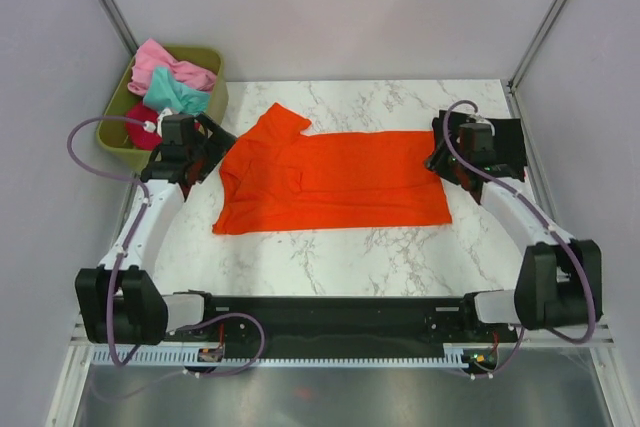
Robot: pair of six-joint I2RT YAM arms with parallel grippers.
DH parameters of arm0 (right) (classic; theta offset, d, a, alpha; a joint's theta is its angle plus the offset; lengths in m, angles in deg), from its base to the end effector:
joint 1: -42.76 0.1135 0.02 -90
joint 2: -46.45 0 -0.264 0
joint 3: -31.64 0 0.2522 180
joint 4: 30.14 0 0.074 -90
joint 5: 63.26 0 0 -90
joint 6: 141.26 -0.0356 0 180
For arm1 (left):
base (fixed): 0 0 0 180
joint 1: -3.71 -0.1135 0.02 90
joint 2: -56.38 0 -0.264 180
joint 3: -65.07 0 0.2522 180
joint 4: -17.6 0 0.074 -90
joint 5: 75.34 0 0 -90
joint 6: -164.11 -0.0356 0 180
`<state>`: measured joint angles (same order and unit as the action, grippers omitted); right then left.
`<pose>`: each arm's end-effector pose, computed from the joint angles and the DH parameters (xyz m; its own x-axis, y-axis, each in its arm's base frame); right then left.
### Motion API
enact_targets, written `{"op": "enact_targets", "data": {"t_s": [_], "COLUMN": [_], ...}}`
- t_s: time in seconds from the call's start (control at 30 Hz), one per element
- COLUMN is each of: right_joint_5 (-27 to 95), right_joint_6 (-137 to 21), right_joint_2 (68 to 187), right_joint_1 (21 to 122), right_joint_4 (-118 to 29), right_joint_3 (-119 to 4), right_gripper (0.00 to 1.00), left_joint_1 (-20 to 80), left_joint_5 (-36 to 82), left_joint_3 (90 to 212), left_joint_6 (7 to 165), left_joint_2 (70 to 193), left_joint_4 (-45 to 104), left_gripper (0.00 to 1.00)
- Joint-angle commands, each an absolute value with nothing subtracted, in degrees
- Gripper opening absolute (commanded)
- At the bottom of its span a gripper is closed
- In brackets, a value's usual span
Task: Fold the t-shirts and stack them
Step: Fold the tshirt
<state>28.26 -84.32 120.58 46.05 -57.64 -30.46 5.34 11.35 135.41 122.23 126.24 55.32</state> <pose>0.2785 0.0170 0.2451 -0.5750 0.5132 -0.6372 0.2814 0.8554 0.4349 0.2684 -0.0056 0.2972 -0.3908 -0.7325 -0.5575 -0.4621 0.6799 -0.5694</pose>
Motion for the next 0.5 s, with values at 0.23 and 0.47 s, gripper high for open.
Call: {"op": "enact_targets", "data": {"t_s": [0.23,0.47], "right_joint_5": [17.16,12.08], "right_joint_6": [-82.99,-84.30], "right_joint_2": [146.98,160.16], "right_joint_1": [49.53,49.36], "right_joint_4": [-54.01,-54.00], "right_joint_3": [-52.76,-63.23], "right_gripper": [0.49,0.52], "left_joint_1": [6.43,8.98], "left_joint_5": [20.46,18.88], "left_joint_3": [148.17,153.35], "left_joint_6": [119.64,123.95], "left_joint_2": [145.48,154.89], "left_joint_4": [39.27,33.56], "left_gripper": [0.95,0.95]}}
